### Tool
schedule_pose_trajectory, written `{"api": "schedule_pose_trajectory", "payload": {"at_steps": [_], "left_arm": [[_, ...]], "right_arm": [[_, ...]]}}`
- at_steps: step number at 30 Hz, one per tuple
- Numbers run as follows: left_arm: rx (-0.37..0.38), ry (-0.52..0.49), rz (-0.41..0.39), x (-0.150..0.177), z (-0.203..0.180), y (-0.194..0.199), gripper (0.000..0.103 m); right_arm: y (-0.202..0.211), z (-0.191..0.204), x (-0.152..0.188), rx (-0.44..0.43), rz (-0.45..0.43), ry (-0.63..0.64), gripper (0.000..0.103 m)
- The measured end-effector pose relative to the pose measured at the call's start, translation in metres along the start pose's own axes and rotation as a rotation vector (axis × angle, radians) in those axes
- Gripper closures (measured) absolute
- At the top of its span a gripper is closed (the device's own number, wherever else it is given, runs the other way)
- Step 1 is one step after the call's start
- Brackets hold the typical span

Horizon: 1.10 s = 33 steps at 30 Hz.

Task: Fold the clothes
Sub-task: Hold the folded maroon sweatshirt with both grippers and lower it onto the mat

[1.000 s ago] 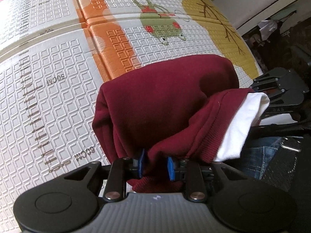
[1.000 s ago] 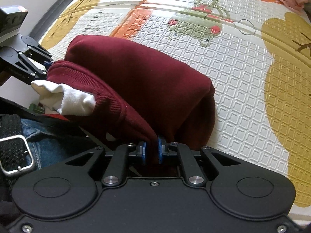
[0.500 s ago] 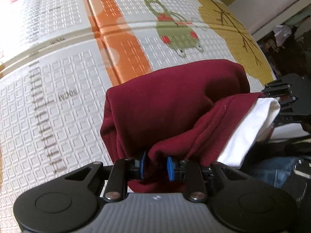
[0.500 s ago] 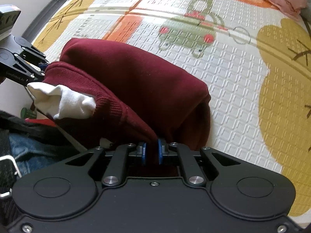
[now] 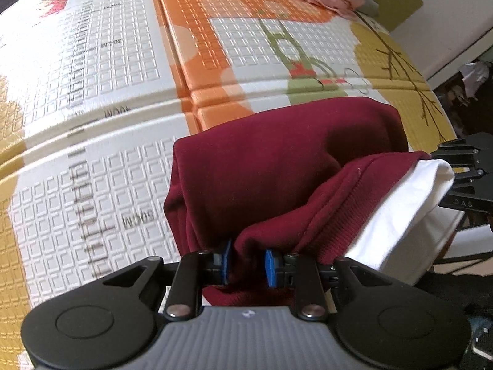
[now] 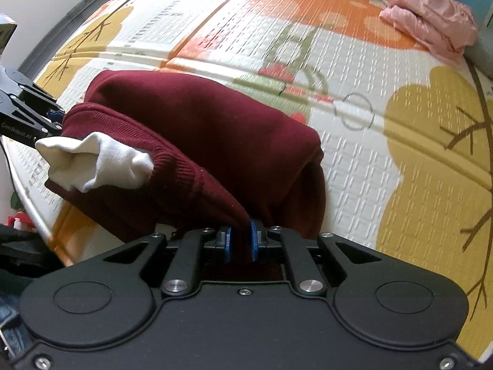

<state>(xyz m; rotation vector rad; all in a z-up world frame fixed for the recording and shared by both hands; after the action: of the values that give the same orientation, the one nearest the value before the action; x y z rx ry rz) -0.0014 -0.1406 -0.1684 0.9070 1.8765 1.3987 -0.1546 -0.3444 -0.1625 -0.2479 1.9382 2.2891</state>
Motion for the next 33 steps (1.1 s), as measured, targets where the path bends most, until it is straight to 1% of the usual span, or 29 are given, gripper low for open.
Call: {"api": "schedule_pose_trajectory", "payload": {"at_steps": [3,7,14,33], "left_arm": [[-0.018,0.010,-0.005,-0.008,0.001,-0.001,0.077],[-0.048,0.018,-0.011,-0.021,0.003,-0.003,0.077],[-0.090,0.027,-0.025,-0.042,0.006,-0.004,0.076],[-0.127,0.079,-0.035,-0.091,0.019,-0.007,0.076]], "right_arm": [[-0.002,-0.005,-0.008,0.014,-0.012,0.003,0.094],[-0.005,-0.009,-0.020,0.034,-0.043,0.045,0.094],[-0.008,-0.016,-0.040,0.071,-0.043,0.001,0.094],[-0.017,-0.037,-0.088,0.135,-0.071,-0.077,0.093]]}}
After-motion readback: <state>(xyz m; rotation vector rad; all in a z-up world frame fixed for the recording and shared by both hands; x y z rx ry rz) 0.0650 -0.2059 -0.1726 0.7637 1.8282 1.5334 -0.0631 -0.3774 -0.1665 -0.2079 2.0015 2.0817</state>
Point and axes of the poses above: each gripper's, at about its wrist camera, not at the fingertips, and y roughly against the way its jaws point, z to its left, x to its underside, the point moved 5 cm from there along -y, roughly the way its jaws point, and after that the axes turned 10 degrees about z, right-handed, at the moved point
